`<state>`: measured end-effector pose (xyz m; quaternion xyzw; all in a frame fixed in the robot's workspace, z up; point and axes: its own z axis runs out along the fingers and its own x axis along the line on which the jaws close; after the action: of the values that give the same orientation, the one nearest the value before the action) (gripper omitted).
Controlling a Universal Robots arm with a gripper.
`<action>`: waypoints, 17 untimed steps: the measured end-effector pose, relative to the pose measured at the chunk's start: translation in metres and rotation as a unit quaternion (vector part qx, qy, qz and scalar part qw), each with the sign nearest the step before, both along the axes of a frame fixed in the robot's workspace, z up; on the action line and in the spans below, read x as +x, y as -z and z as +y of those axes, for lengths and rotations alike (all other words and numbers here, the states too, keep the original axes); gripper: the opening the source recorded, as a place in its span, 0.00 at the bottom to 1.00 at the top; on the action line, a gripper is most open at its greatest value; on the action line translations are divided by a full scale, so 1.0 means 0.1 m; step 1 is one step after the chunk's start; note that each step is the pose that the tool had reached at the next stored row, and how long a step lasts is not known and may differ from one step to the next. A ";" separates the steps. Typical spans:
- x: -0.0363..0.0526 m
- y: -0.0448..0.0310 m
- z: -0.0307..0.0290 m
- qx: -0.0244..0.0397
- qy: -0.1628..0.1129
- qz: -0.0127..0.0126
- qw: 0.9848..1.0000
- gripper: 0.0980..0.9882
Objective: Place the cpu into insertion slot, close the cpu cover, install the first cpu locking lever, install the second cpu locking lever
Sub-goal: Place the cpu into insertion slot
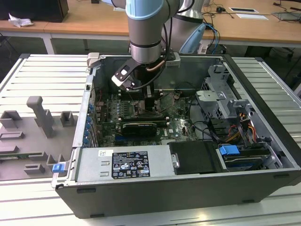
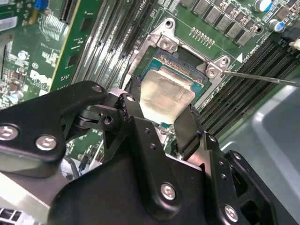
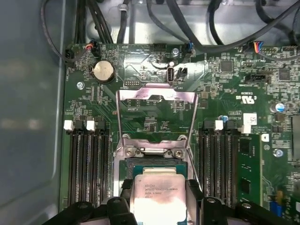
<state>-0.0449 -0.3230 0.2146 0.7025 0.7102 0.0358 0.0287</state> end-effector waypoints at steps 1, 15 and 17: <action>0.000 0.023 0.010 0.000 0.000 0.000 1.000 0.48; 0.000 0.118 0.055 -0.001 0.011 0.000 1.000 0.48; 0.000 0.118 0.055 -0.001 0.011 0.000 1.000 0.48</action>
<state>-0.0449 -0.3175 0.2027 0.7100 0.7028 0.0348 0.0297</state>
